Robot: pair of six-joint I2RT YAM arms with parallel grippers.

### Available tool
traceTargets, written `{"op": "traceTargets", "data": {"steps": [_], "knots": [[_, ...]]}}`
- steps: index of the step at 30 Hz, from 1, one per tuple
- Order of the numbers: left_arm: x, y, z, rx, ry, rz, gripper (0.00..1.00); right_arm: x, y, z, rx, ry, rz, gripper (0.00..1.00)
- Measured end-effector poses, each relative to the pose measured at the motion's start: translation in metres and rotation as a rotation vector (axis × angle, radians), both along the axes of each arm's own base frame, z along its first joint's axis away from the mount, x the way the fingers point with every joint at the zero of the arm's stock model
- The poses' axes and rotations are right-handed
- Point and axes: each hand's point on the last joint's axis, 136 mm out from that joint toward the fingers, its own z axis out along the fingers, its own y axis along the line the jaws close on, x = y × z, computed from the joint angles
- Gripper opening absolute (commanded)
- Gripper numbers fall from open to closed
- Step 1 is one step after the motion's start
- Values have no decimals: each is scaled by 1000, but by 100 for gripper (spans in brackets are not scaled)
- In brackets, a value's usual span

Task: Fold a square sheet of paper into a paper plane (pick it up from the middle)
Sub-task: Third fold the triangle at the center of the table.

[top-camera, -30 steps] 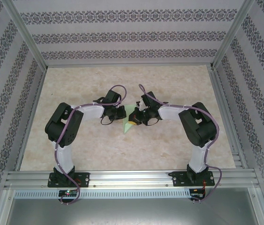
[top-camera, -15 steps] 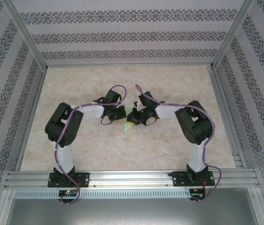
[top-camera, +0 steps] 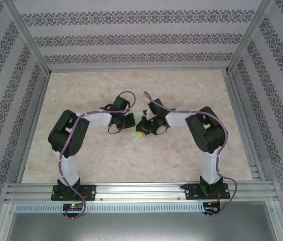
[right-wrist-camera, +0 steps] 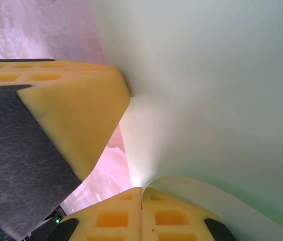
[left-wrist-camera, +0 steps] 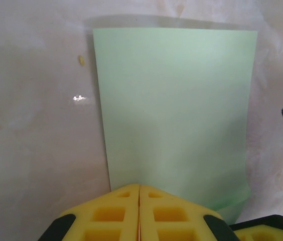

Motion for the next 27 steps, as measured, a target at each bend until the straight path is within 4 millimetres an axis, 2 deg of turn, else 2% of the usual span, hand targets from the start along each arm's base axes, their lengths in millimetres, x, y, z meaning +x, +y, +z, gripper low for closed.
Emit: {"op": "traceTargets", "data": {"steps": [27], "knots": [[0, 0, 0, 0, 0, 0, 9, 2, 4, -5, 13, -12, 36, 7]]}}
